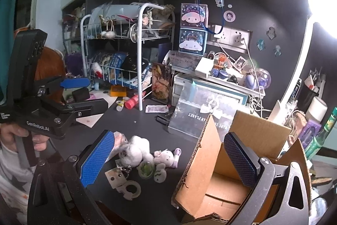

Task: Organize objects

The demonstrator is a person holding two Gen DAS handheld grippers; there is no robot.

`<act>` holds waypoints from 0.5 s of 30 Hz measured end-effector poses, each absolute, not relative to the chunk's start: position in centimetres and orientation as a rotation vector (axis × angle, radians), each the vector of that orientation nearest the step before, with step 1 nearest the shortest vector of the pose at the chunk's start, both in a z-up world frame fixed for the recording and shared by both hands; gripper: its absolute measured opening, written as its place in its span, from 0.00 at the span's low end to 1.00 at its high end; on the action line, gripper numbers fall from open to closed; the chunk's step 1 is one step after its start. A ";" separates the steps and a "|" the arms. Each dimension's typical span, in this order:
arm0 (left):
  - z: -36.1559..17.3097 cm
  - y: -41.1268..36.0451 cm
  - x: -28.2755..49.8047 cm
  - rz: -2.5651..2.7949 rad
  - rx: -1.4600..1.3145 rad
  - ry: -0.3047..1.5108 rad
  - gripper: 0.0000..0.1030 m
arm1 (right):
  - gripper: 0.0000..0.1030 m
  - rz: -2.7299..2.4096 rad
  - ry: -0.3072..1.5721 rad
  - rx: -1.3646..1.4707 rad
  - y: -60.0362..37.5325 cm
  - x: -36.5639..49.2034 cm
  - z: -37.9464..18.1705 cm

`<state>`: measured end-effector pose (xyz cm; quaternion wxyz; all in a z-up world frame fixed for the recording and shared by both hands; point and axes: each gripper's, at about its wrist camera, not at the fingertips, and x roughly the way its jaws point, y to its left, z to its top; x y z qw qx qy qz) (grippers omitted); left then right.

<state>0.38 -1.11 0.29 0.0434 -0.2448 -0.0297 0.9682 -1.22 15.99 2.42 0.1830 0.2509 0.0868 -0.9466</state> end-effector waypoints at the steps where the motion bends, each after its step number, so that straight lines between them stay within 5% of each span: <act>1: 0.3 -1.2 0.4 2.960 -0.748 -0.088 1.00 | 1.00 -2.671 0.241 0.708 15.9 -1.2 2.4; 15: 0.2 -2.4 0.6 2.928 -0.703 -0.123 1.00 | 1.00 -2.597 0.314 0.607 13.8 0.5 2.7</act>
